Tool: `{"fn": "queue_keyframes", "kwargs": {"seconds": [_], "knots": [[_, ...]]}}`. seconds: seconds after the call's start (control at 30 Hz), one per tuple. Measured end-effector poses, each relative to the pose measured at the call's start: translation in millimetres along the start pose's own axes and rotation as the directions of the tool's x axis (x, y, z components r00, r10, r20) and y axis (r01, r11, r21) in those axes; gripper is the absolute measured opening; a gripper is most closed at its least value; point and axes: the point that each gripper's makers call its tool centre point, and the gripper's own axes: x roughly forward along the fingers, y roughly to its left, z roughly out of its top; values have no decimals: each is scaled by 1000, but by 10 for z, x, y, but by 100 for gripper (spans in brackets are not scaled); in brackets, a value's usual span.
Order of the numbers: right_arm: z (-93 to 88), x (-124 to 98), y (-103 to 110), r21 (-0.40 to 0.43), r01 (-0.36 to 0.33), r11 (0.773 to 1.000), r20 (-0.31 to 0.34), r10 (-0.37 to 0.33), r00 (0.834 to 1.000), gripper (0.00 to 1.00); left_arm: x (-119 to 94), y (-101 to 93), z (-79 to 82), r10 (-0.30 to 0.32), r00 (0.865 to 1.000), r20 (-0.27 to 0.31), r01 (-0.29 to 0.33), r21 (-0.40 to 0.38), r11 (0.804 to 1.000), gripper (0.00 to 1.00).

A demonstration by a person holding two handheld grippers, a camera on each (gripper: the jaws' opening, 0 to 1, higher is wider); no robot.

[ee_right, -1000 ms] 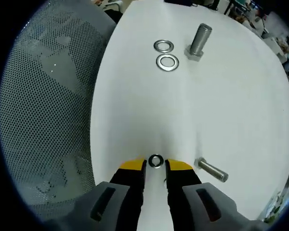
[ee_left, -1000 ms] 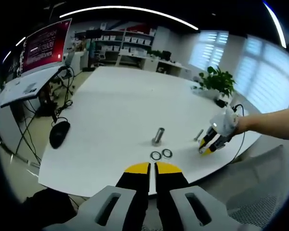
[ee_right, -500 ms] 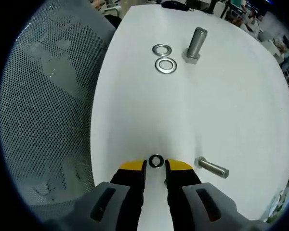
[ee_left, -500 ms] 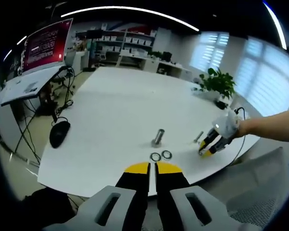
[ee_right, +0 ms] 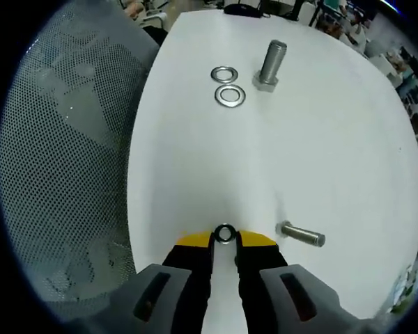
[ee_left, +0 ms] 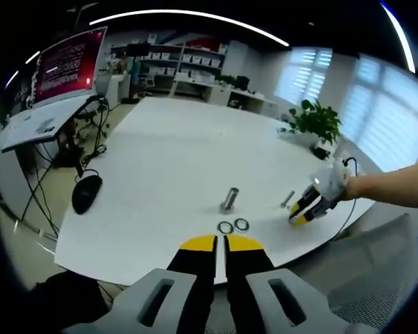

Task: Place the washer onto the threaded stud by aligning its center hole with the stud, sliding it down to the base, and recovering from edge contact or off-axis alignment until the washer reaches the visible bottom stop.

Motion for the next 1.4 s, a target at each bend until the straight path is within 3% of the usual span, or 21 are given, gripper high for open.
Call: {"fn": "queue_keyframes", "kwargs": {"seconds": [0.27, 0.33, 0.4, 0.67, 1.03, 1.4], "knots": [[41, -226, -48, 82, 5, 997, 58, -10, 998, 15, -5, 1, 6, 0, 1000, 4, 0, -6, 1000, 1], [43, -285, -91, 103, 16, 995, 75, -24, 997, 15, -4, 0, 1, 0, 1000, 1, 0, -3, 1000, 1], [10, -346, -130, 174, 35, 984, 71, -48, 996, 15, -4, 1, 2, -1, 1000, 2, 1, -4, 1000, 1], [45, -524, -293, 231, 101, 968, 136, -135, 981, 15, -6, 0, 1, -1, 1000, 3, 1, -7, 1000, 1], [144, -614, -507, 267, 179, 947, 169, -229, 959, 15, -5, -2, 1, -1, 1000, 1, 1, -7, 1000, 1], [137, -569, -610, 253, 200, 947, 142, -240, 960, 15, -3, -7, -10, -3, 1000, -5, 3, -4, 1000, 1]]}}
